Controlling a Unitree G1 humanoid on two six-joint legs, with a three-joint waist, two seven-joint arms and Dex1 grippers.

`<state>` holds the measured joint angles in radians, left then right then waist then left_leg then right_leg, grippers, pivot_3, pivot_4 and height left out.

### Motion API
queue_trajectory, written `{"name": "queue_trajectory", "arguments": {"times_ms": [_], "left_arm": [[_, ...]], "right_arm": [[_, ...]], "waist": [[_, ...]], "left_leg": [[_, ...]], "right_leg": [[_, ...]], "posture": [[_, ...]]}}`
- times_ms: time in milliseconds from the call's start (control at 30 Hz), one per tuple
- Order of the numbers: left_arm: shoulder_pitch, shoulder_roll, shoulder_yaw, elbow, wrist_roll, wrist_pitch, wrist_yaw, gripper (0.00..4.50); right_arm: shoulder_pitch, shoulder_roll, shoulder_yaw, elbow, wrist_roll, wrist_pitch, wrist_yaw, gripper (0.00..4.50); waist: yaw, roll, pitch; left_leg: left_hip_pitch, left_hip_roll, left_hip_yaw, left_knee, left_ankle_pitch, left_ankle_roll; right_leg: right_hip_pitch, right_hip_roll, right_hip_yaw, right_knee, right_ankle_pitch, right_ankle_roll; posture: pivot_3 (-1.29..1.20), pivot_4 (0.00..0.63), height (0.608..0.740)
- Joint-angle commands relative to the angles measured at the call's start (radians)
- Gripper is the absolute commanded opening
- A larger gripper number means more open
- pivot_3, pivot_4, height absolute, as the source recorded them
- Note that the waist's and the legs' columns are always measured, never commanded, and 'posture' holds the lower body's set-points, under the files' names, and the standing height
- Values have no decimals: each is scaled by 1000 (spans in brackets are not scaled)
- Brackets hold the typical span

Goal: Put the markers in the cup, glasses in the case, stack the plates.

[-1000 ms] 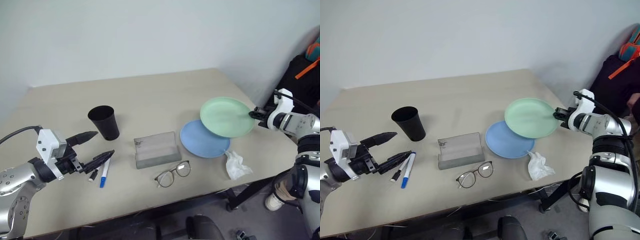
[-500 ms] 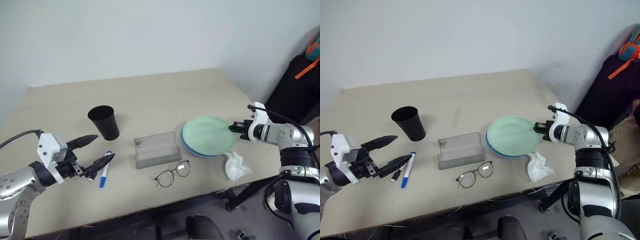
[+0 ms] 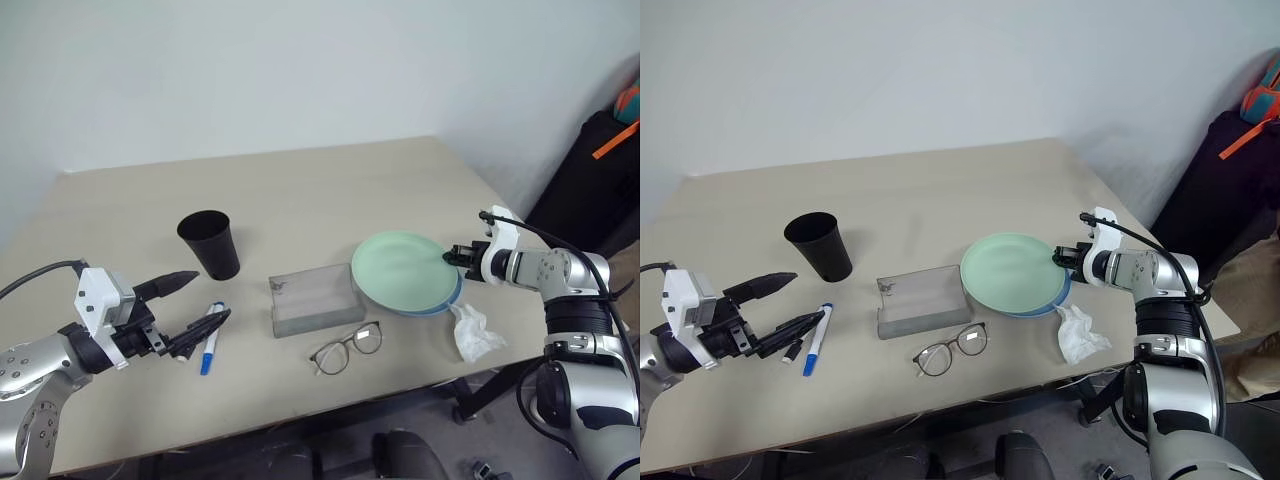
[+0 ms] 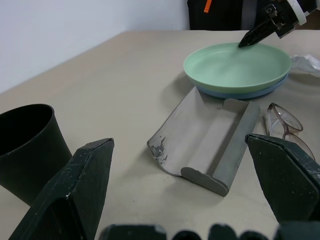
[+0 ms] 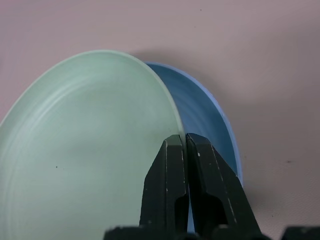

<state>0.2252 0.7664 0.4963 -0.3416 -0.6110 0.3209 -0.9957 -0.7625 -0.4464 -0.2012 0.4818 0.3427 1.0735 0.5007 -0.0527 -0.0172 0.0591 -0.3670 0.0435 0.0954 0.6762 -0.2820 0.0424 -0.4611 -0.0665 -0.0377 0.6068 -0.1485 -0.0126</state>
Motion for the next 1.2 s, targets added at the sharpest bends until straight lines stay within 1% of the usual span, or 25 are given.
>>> {"name": "queue_trajectory", "arguments": {"times_ms": [33,233,600,733,767,800,833,900,933,1033,1100,1200], "left_arm": [[-10,8,38,-32,-25,-9,2,4499],[-8,5,35,-35,-24,-9,5,4499],[-16,7,31,-37,-22,-7,13,4499],[-17,9,32,-38,-22,-7,16,4499],[-17,9,32,-39,-22,-8,17,4499],[-17,9,32,-40,-22,-7,18,4499],[-18,9,31,-41,-23,-7,19,4499],[-18,9,30,-42,-22,-7,21,4499],[-18,9,30,-42,-22,-7,22,4499],[-16,10,34,-45,-25,-4,23,4499],[-13,12,39,-46,-27,-2,20,4499],[-12,18,44,-48,-37,5,8,4499]], "right_arm": [[-18,-19,-11,-10,2,-26,-4,21],[-18,-37,-11,-1,3,-27,0,21],[-11,-32,-13,28,-3,-61,-9,21],[-10,-33,-8,34,-5,-73,-8,1034],[-9,-36,-4,30,-6,-78,-3,1458],[-7,-45,5,19,-7,-81,13,1779],[-6,-59,17,4,-6,-89,41,2099],[-2,-96,42,-29,3,-101,111,2099],[6,-127,61,-63,14,-106,170,2099],[55,-241,129,-188,42,-122,354,2099],[100,-312,169,-262,47,-152,452,2099],[177,-438,226,-381,67,-172,621,2099]], "waist": [[0,0,0],[0,0,0],[0,0,0],[0,0,0],[0,0,0],[0,0,0],[0,0,0],[1,0,0],[2,0,0],[5,1,1],[5,0,0],[5,0,0]], "left_leg": [[0,0,0,0,0,0],[0,0,0,0,0,0],[0,0,0,0,0,0],[0,0,0,0,0,0],[0,0,0,0,0,0],[0,0,0,0,0,0],[0,0,0,0,0,0],[0,0,0,0,0,0],[0,0,0,0,0,0],[-1,0,-1,0,0,2],[-1,0,-1,0,0,3],[0,1,-1,0,-4,-1]], "right_leg": [[0,0,0,0,0,0],[0,0,0,0,0,0],[0,0,0,0,0,0],[0,0,0,0,0,0],[0,0,0,0,0,0],[0,0,0,0,0,0],[0,0,0,0,0,0],[0,0,0,0,0,0],[0,0,0,0,0,0],[-1,-1,0,-1,0,0],[0,-1,-1,-1,0,0],[0,-1,-2,-1,0,0]], "posture": [[0,0,738],[0,0,738],[0,0,738],[0,0,738],[0,0,738],[0,0,738],[0,0,738],[0,0,738],[0,0,738],[0,0,738],[0,0,738],[0,0,738]]}}
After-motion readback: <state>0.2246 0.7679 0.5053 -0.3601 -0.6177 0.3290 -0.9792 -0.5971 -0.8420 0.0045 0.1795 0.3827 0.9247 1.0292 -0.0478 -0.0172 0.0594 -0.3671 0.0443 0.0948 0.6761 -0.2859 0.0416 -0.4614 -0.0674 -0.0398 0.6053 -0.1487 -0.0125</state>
